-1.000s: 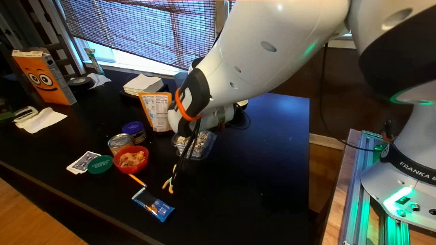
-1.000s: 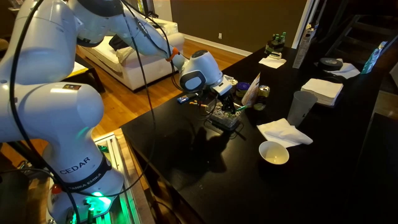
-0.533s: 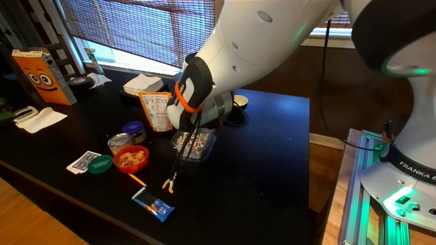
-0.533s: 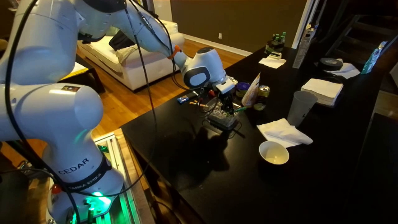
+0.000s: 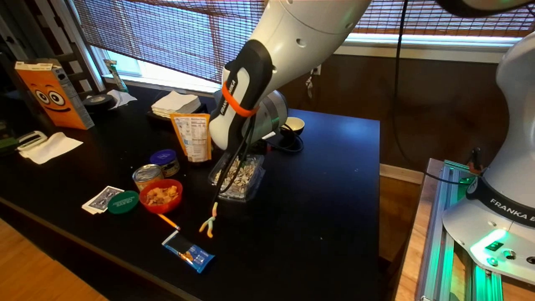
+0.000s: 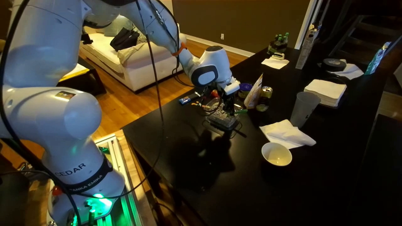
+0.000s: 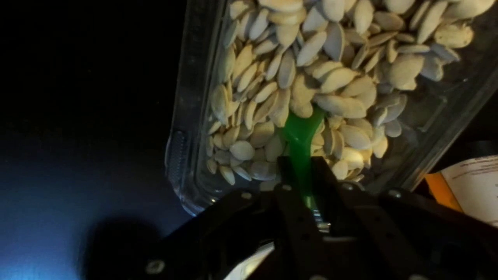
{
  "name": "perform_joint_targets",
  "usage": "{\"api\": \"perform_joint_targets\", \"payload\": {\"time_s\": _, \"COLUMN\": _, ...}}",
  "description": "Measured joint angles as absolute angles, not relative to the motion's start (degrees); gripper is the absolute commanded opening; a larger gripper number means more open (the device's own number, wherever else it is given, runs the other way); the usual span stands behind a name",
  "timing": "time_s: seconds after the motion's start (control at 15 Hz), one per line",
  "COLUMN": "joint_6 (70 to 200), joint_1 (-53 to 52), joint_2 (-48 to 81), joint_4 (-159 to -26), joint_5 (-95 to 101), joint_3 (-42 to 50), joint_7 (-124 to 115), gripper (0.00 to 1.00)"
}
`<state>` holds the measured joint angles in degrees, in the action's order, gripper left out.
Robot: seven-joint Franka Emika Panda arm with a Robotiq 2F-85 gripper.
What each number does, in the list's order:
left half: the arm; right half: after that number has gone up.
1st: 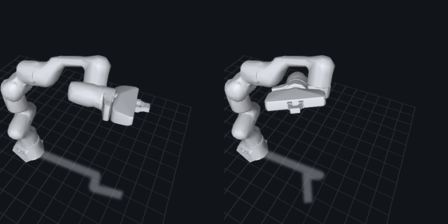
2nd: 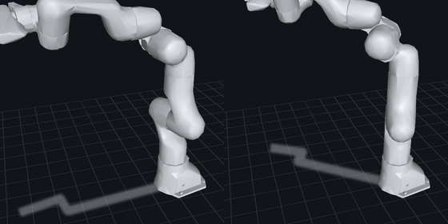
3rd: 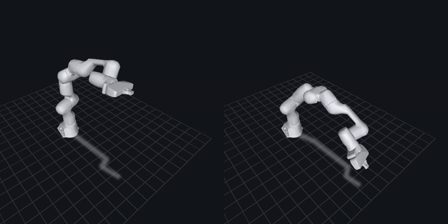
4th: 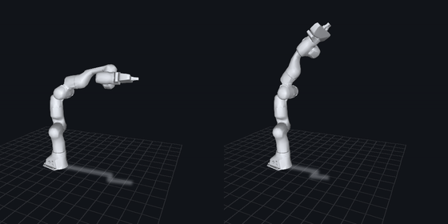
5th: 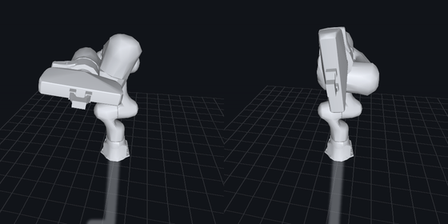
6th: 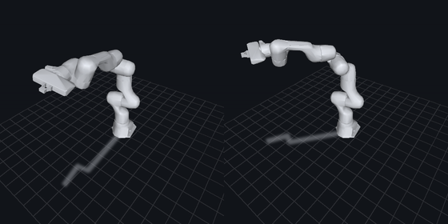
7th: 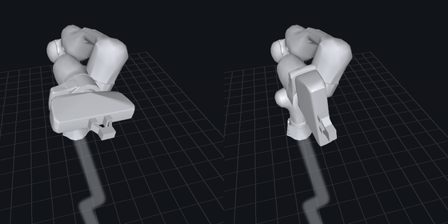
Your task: Pick up the green spoon get some of the objects from the rectangle bowl and put it on the bowl on the right
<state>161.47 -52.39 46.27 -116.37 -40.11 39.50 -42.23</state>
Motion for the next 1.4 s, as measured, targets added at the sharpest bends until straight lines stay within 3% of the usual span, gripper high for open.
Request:
{"api": "perform_joint_targets", "payload": {"time_s": 0.67, "joint_6": 161.44, "joint_1": -35.05, "joint_2": 38.45, "joint_4": -116.33, "joint_5": -23.72, "joint_3": 24.24, "joint_7": -52.9, "gripper": 0.04}}
{"api": "perform_joint_targets", "payload": {"time_s": 1.4, "joint_6": 158.44, "joint_1": -19.48, "joint_2": 34.18, "joint_4": -116.26, "joint_5": -19.81, "joint_3": 10.66, "joint_7": -55.22, "gripper": 0.04}}
